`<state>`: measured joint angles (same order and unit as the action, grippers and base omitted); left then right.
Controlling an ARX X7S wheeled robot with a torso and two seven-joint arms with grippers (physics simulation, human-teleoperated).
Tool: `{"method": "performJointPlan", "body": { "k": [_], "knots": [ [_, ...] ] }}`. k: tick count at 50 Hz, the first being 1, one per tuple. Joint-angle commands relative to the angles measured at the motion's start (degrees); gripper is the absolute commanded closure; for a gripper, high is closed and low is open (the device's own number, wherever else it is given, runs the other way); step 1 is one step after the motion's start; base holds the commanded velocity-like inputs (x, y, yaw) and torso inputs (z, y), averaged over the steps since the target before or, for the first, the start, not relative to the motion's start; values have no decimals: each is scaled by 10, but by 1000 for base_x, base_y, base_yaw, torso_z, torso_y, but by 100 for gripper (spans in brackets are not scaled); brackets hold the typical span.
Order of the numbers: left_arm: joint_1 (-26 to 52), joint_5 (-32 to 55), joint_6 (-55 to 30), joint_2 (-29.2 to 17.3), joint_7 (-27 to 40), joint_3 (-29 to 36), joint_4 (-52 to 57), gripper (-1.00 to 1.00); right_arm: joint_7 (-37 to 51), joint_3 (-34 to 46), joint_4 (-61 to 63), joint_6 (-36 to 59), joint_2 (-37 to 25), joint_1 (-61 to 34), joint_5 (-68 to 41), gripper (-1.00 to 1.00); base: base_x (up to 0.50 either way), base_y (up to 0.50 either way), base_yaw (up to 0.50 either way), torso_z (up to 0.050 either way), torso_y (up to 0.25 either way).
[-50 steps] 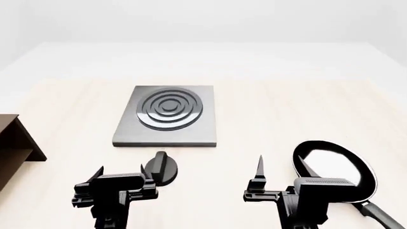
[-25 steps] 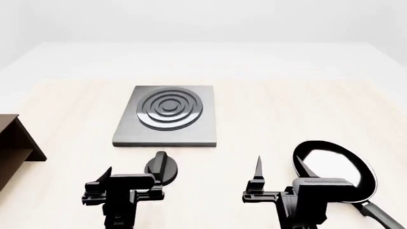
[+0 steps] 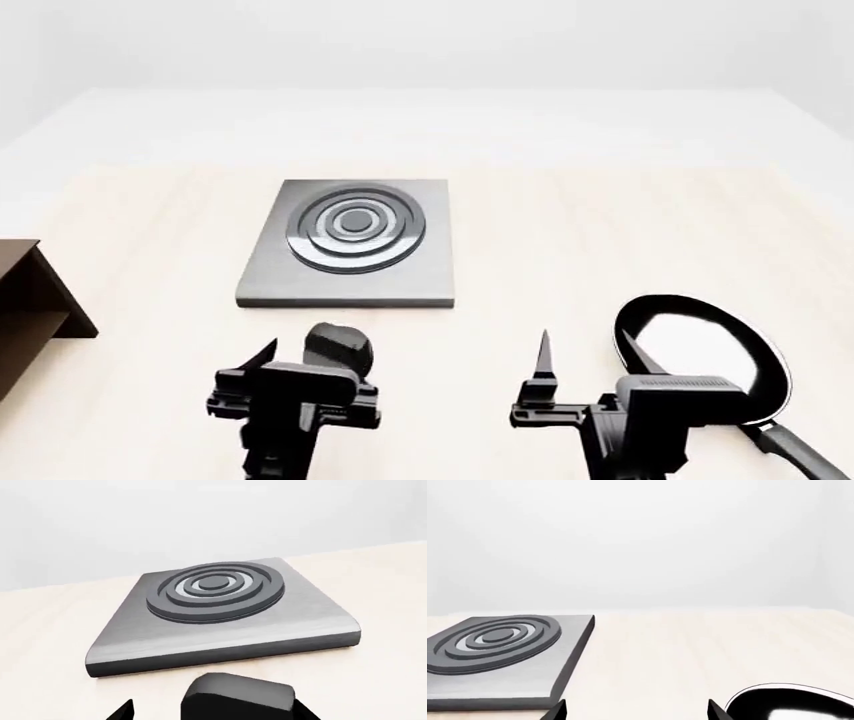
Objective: Turn on the stove and put the frying pan on it.
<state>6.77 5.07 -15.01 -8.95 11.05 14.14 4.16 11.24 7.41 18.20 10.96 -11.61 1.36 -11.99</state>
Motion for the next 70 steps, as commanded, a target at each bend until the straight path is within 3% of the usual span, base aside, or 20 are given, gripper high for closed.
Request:
{"method": "performJointPlan", "body": {
  "k": [1,8,19,20,21,23,24,25,27,31,36,46,52,55,61,70],
  "knots": [
    [-17,61,-132,-20,-8,-22,206,-100,9,0,1,41,-8,-11,-21,-100,0,0,0,0,0],
    [-18,97,-199,-37,3,-63,294,-100,18,12,52,92,-29,-26,-9,-100,0,0,0,0,0],
    [-22,110,-219,-65,11,-107,328,-100,-1,1,194,316,-102,-102,-73,-100,0,0,0,0,0],
    [-34,106,-178,-66,5,-119,305,-100,43,72,279,402,-188,-188,-159,-100,0,0,0,0,0],
    [-36,105,-174,-67,4,-118,303,-100,-43,62,330,488,-274,-274,-245,-100,0,0,0,0,0],
    [-39,102,-169,-68,4,-116,303,-100,129,196,256,660,-446,-446,-417,-100,0,0,0,0,0],
    [-41,100,-165,-69,3,-115,302,-100,215,221,245,746,-529,-532,-503,-100,0,0,0,0,0],
    [-41,99,-163,-69,4,-115,301,-100,245,244,232,788,-533,-618,-589,-100,0,0,0,0,0],
    [-40,99,-159,-68,4,-114,295,-100,246,290,225,788,-546,-752,-760,-100,0,0,0,0,0],
    [-41,99,-154,-69,3,-113,294,-100,232,373,237,788,-581,-827,-785,-100,0,0,0,0,0],
    [-47,96,-142,-69,3,-110,286,-100,159,489,269,789,-624,-924,-772,-100,0,0,0,0,0],
    [-48,101,-141,-72,4,-110,289,-100,113,668,232,789,-653,-1071,-732,-100,0,0,0,0,0],
    [-51,101,-137,-74,5,-109,290,-100,99,832,237,789,-676,-1180,-718,-100,0,0,0,0,0],
    [-52,100,-136,-75,5,-108,289,-100,92,866,239,788,-684,-1209,-718,-100,0,0,0,0,0],
    [-52,102,-138,-77,8,-109,293,-100,83,1049,237,790,-694,-1362,-717,-100,0,0,0,0,0],
    [-51,104,-138,-78,11,-107,291,-100,133,1142,174,790,-691,-1363,-720,-100,0,0,0,0,0]
  ]
}}
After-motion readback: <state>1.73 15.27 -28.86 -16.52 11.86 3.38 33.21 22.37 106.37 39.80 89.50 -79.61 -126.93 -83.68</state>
